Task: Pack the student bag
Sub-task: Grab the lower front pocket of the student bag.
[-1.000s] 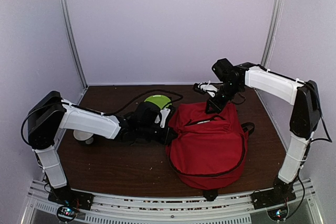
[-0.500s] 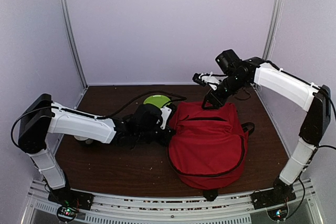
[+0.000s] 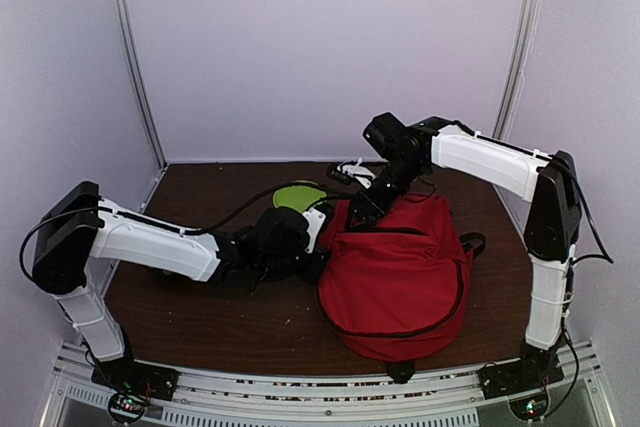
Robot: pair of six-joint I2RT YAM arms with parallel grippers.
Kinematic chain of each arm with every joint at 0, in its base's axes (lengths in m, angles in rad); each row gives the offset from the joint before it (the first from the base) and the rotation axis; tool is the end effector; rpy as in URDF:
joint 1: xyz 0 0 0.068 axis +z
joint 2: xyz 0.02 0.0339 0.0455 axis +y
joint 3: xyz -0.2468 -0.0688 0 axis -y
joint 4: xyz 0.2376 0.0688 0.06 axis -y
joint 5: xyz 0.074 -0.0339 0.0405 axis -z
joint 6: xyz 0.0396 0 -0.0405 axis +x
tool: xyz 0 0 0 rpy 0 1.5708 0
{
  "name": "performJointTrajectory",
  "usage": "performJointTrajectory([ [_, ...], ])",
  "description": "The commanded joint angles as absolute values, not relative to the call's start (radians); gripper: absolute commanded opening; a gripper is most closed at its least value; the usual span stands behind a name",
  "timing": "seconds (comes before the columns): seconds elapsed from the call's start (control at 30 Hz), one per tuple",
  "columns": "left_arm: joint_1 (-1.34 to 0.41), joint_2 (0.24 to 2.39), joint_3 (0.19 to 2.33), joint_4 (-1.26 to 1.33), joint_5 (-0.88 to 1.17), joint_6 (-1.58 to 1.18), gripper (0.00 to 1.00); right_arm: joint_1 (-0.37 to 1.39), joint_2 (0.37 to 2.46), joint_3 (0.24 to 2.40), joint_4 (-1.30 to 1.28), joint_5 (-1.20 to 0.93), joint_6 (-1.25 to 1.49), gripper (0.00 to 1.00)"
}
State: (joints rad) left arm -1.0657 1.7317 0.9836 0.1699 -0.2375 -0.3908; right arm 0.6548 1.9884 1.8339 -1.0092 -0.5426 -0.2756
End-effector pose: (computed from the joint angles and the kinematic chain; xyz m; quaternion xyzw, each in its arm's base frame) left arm 0.1866 -0.3182 0.1780 0.2359 0.8426 -0.2369 0.4222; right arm 0.3102 0.2640 0.2627 -0.4717 0.8190 0.2945 0.1418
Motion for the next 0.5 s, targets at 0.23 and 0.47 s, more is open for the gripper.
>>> performJointTrajectory([
  [0.23,-1.087,1.690,0.982,0.215,-0.328,-0.348,0.00,0.649,1.981,1.801,-1.036,-0.658,-0.184,0.58],
  [0.47,-1.099,1.692,0.989,0.210,-0.347,-0.342,0.00,0.649,2.031,1.838,-1.036,-0.796,-0.167,0.55],
])
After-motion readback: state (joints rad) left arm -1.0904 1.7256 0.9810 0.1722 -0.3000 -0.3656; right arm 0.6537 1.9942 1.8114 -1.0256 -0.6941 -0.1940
